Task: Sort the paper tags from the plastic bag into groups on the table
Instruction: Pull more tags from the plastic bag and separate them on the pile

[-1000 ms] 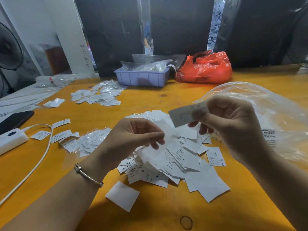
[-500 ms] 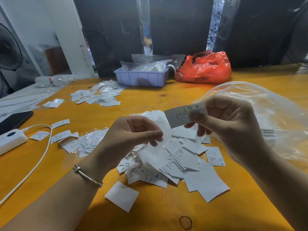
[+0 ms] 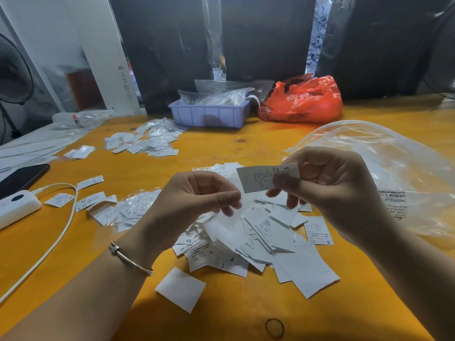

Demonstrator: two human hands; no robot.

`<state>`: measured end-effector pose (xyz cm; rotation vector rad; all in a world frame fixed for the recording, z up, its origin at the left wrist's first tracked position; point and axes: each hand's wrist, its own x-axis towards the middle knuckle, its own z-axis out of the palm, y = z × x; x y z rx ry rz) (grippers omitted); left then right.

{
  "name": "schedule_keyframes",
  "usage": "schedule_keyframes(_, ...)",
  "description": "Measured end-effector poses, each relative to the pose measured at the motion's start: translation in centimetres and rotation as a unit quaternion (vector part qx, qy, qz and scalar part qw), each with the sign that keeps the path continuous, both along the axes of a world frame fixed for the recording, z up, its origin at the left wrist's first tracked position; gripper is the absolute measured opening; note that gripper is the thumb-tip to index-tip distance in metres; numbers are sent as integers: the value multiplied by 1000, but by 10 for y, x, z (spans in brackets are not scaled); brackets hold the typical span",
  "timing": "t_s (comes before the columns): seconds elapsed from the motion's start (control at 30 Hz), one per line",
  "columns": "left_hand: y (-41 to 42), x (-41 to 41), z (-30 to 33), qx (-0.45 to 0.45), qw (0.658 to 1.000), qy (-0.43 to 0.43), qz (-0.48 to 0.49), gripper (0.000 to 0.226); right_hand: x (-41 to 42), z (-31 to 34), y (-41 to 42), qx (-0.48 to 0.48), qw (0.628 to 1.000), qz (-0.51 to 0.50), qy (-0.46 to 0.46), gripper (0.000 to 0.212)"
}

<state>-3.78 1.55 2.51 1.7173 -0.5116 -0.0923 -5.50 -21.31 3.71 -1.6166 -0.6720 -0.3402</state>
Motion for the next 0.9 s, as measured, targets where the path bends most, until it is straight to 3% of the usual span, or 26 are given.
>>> schedule_keyframes(0.4, -2, -1, 0, 10, 1000, 7, -15, 19, 2, -1, -2, -69, 995, 43, 56, 4)
schedule_keyframes(0.63, -4, 0, -2, 37, 999, 23, -23, 9, 3, -5, 1, -102, 990, 65, 66, 4)
schedule_keyframes(0.9, -7, -1, -1, 60, 997, 44, -30, 11, 7, -5, -1, -44, 998, -39, 27, 13)
